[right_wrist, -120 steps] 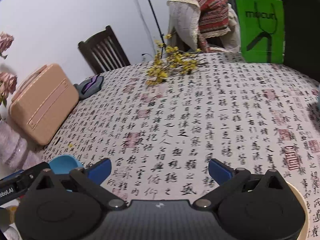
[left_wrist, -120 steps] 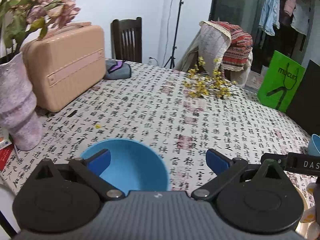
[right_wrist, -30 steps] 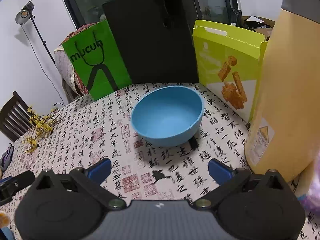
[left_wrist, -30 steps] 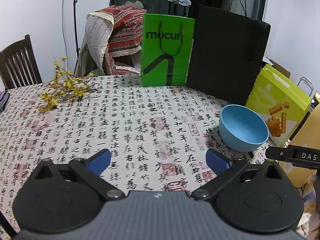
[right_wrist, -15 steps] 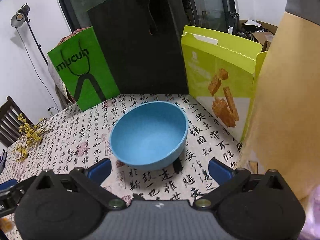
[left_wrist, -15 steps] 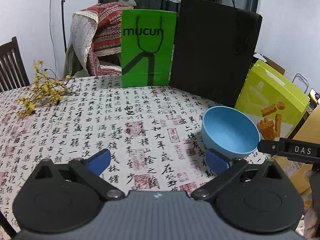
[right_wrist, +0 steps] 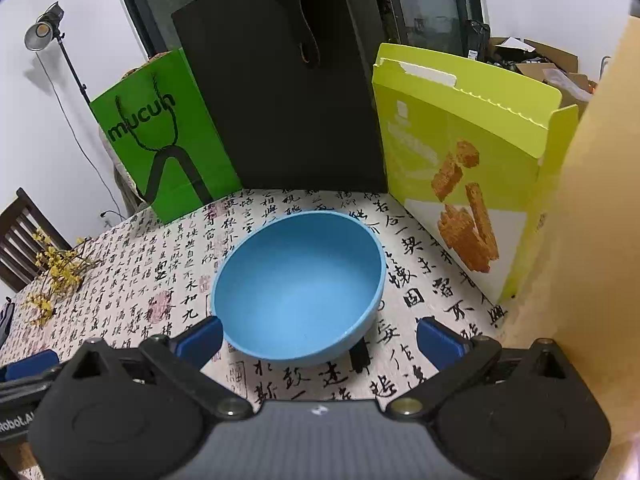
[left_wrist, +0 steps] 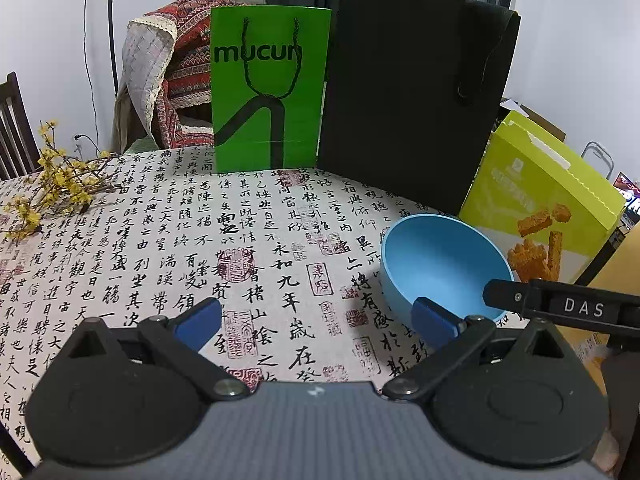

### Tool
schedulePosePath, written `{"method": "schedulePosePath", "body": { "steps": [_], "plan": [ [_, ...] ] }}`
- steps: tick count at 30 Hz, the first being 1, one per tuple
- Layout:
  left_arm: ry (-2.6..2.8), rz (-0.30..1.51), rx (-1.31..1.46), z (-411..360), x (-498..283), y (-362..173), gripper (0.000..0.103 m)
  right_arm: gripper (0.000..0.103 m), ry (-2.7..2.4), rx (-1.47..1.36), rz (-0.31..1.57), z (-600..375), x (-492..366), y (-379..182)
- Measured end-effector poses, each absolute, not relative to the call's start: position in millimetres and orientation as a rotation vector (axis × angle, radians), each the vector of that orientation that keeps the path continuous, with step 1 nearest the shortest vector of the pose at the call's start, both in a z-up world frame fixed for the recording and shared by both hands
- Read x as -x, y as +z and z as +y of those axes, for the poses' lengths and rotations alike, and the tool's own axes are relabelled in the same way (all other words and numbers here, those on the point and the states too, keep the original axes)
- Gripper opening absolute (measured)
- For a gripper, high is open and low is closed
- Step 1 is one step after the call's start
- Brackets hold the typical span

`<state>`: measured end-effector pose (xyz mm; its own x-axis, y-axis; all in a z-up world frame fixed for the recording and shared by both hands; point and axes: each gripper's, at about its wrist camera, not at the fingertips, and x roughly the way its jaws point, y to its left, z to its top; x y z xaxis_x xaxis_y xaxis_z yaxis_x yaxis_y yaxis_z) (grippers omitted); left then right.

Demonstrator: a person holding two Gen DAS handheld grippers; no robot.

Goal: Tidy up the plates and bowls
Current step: 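Lower both open grippers onto the rim of that blue bowl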

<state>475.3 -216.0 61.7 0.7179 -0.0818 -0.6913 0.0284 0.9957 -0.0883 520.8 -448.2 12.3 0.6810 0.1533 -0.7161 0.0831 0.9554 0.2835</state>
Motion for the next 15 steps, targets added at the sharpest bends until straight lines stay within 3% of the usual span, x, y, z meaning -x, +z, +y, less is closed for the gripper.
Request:
{"method": "schedulePosePath", "body": {
  "steps": [15],
  "plan": [
    [-0.057, 0.784, 0.083, -226.1, -504.0, 49.0, 0.103, 0.103, 0.012, -0.307, 0.839, -451.2, -549.6, 0.2]
  ]
}}
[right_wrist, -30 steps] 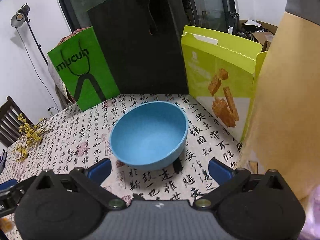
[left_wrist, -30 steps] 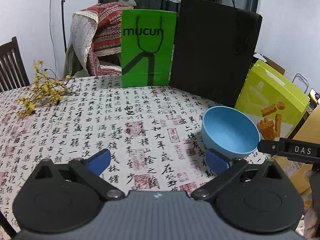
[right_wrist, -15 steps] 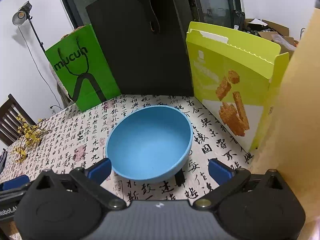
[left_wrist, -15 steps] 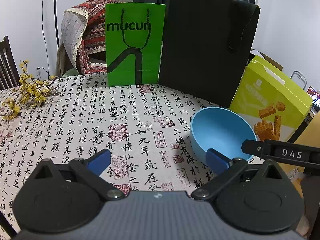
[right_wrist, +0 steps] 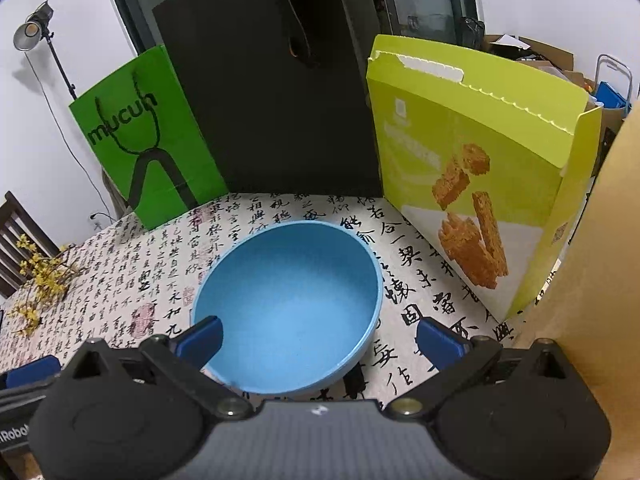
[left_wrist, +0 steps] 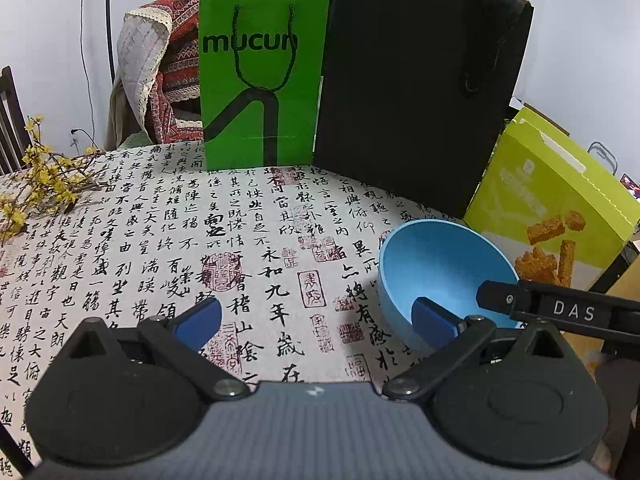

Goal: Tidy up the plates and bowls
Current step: 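Lower both open grippers onto the rim of that blue bowl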

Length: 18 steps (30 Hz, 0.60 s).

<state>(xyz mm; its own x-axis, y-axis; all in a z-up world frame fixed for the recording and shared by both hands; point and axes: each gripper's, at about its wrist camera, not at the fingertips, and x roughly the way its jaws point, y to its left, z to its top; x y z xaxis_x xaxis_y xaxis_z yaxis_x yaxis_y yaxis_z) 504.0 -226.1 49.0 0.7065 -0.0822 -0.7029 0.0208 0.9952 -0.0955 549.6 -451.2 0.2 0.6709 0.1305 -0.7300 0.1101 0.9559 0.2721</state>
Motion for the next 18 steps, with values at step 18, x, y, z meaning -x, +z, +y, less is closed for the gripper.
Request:
{"method": "schedulePosePath", "body": {
  "steps": [18],
  "plan": [
    [-0.061, 0.813, 0.066, -241.1, -542.6, 29.0, 0.103, 0.095, -0.035, -0.326, 0.891, -457.4, -579.6, -25.0]
  ]
}}
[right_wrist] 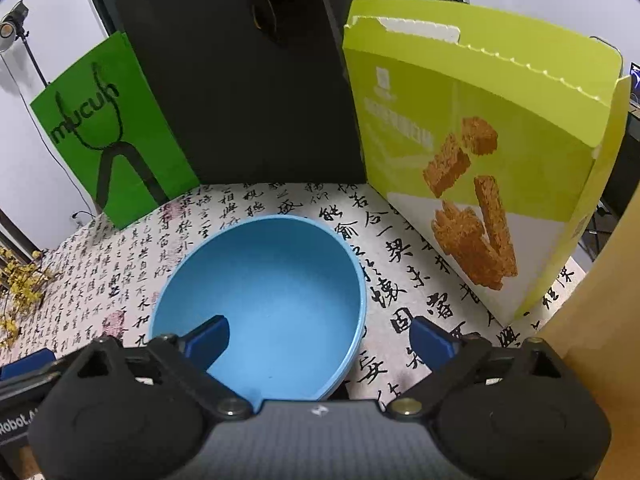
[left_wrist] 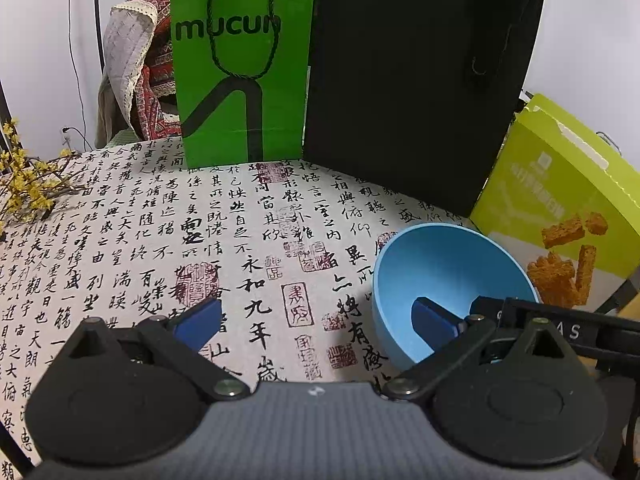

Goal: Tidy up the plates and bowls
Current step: 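Lower both open grippers onto the rim of that blue bowl, then close both grippers on the rim of the blue bowl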

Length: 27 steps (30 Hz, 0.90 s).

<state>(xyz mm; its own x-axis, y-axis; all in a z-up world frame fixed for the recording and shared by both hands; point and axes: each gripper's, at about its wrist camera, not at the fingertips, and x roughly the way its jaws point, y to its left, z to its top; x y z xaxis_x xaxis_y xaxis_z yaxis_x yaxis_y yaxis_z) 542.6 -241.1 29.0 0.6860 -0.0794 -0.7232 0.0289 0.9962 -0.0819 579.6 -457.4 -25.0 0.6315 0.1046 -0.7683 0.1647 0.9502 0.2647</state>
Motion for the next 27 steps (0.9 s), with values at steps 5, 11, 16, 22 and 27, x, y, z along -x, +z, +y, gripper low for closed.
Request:
{"method": "schedulePosePath", "body": {
  "steps": [5, 11, 16, 22, 27],
  "plan": [
    [-0.061, 0.811, 0.051, -246.7, -550.8, 25.8, 0.103, 0.094, -0.042, -0.331, 0.898, -456.9, -584.2, -30.2],
    [-0.068, 0.82, 0.048, -254.5, -558.6, 21.6, 0.101, 0.085, -0.053, -0.327, 0.908, -456.7, -587.9, -33.8],
    [-0.078, 0.837, 0.041, -261.3, -563.4, 16.1, 0.088, 0.078, -0.061, -0.325, 0.911, -457.5, -589.0, -35.1],
    [-0.095, 0.863, 0.061, -264.3, -568.7, 7.8, 0.072, 0.059, -0.07, -0.339, 0.927, -458.5, -591.1, -39.0],
    [-0.108, 0.885, 0.082, -267.6, -571.4, 2.0, 0.059, 0.048, -0.058, -0.353, 0.933, -458.2, -591.5, -40.6]
  ]
}}
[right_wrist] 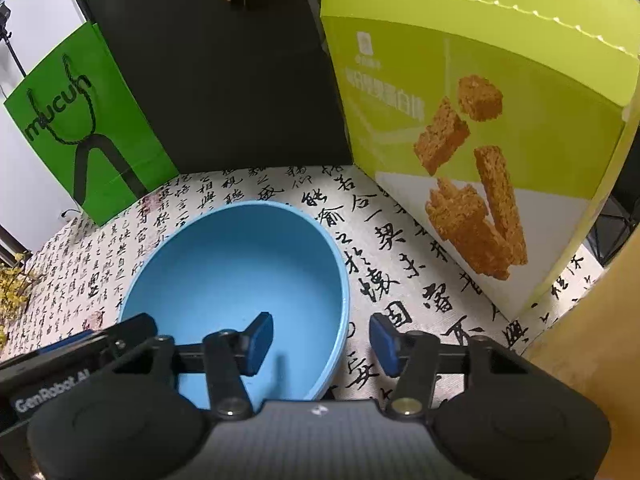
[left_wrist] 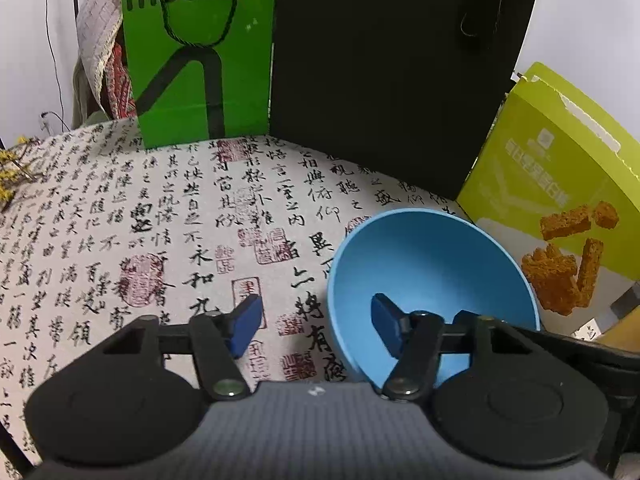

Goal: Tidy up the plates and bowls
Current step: 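Close both grippers on the rim of the blue bowl, then lift the gripped blue bowl off the cloth with both grippers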

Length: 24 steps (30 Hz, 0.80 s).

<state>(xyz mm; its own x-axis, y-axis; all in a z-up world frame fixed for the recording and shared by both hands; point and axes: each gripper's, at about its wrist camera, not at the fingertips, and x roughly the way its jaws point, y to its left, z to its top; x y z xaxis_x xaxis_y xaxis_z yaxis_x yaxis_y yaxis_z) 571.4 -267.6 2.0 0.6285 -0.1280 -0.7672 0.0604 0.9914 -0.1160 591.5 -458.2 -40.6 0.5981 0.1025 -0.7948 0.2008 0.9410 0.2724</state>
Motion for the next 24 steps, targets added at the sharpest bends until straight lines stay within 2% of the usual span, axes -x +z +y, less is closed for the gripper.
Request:
{"method": "schedulePosePath", "body": {
  "steps": [8, 15, 24],
  "plan": [
    [-0.13, 0.904, 0.094, -276.2, -574.5, -5.3, 0.039, 0.029, -0.059, -0.376, 0.95, -457.0, -592.7, -43.9],
    [-0.14, 0.918, 0.1, -281.4, -575.9, -8.1, 0.027, 0.02, -0.079, -0.396, 0.967, -457.9, -592.7, -46.7],
    [-0.125, 0.927, 0.112, -282.9, -579.0, -10.0, 0.022, 0.014, -0.095, -0.415, 0.972, -459.8, -591.0, -48.6]
  ]
}}
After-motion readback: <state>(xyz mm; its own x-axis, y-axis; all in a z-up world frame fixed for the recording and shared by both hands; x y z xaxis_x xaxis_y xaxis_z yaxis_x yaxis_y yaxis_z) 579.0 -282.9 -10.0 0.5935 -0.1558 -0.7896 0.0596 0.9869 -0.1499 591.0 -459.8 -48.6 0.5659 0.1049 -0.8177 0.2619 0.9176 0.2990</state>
